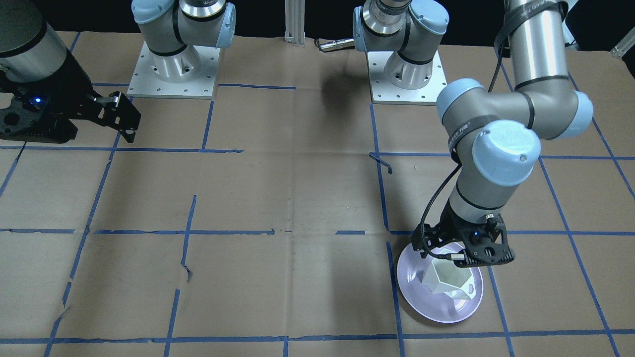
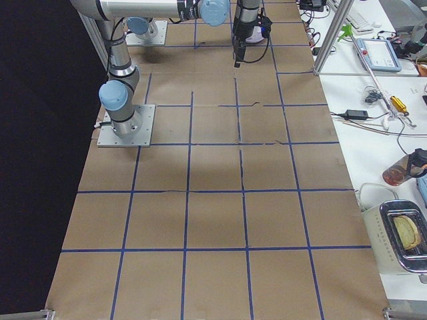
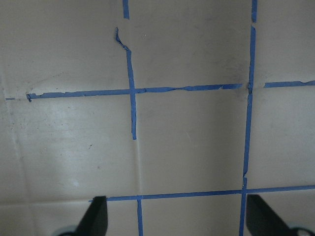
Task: Flip cup and place on plate
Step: 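Open the left gripper and raise it away from the cup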
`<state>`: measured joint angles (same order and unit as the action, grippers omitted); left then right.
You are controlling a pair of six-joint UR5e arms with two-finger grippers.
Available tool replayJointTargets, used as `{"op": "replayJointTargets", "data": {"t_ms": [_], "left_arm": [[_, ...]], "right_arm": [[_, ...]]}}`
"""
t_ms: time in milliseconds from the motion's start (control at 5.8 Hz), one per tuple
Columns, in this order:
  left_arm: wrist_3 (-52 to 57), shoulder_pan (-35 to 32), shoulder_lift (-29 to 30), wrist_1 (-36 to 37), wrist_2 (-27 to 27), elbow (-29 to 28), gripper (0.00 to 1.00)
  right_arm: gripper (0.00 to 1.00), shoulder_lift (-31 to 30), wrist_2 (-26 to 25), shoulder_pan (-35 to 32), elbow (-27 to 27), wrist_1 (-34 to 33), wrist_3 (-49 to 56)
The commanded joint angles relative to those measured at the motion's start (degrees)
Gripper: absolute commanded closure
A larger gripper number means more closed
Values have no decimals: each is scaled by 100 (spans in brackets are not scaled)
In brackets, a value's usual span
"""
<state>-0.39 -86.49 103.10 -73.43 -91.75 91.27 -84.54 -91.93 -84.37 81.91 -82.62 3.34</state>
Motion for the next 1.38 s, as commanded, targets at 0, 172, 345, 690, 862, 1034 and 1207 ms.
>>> {"op": "replayJointTargets", "data": {"t_ms": [0,172,345,690,862,1034,1207], "left_arm": [[-424,-113,-640,-1188,796,-388,0],[-679,-566,-668,-1383,469,-547,0],[-855,-823,-738,-1507,126,-566,1],[-848,-808,-853,-1552,-78,-470,1],[-840,-747,-879,-1552,-79,-461,1],[-796,-581,-940,-1560,-53,-452,1],[-691,-467,-1002,-1561,-10,-417,1]], "right_arm": [[0,-1,0,0,0,0,0],[0,-1,0,0,0,0,0],[0,-1,0,0,0,0,0],[0,-1,0,0,0,0,0],[0,-1,0,0,0,0,0],[0,-1,0,0,0,0,0],[0,-1,0,0,0,0,0]]}}
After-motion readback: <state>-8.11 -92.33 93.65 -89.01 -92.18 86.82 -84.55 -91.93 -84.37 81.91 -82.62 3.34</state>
